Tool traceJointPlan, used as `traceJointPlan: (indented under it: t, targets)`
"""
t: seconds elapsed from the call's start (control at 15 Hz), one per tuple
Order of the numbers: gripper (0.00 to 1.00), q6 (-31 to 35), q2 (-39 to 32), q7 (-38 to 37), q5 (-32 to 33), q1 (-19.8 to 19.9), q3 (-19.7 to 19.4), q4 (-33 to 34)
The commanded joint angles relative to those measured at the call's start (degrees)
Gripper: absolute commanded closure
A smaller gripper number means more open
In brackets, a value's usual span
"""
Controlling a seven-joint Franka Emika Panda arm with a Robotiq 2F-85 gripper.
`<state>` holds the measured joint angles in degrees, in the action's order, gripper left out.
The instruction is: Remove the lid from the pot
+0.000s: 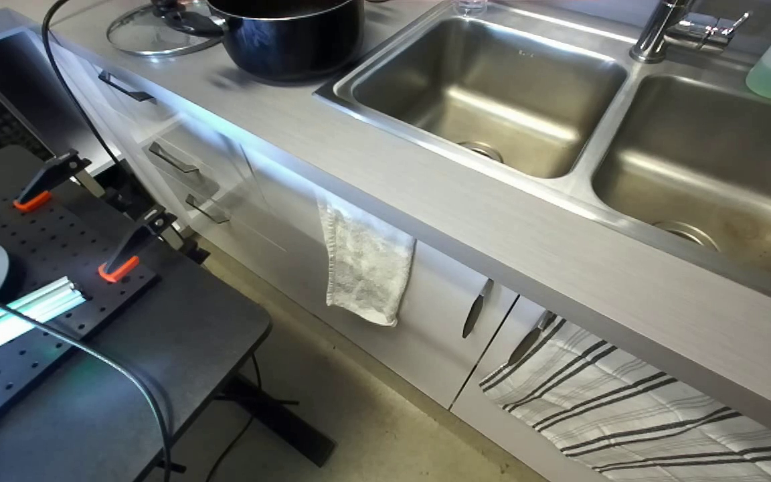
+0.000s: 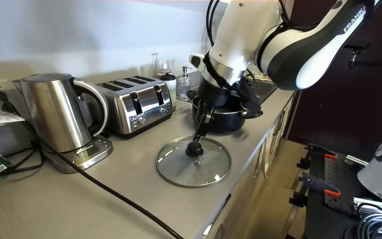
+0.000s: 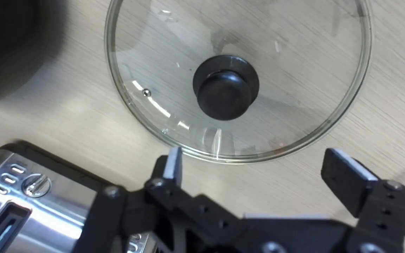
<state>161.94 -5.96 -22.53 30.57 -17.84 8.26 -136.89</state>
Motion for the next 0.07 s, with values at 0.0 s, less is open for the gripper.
traceJointPlan:
  t: [0.0]
  targets:
    - [0.00,2.1,10.3,-2.7,2.3,-0.3,0.0,-8.0]
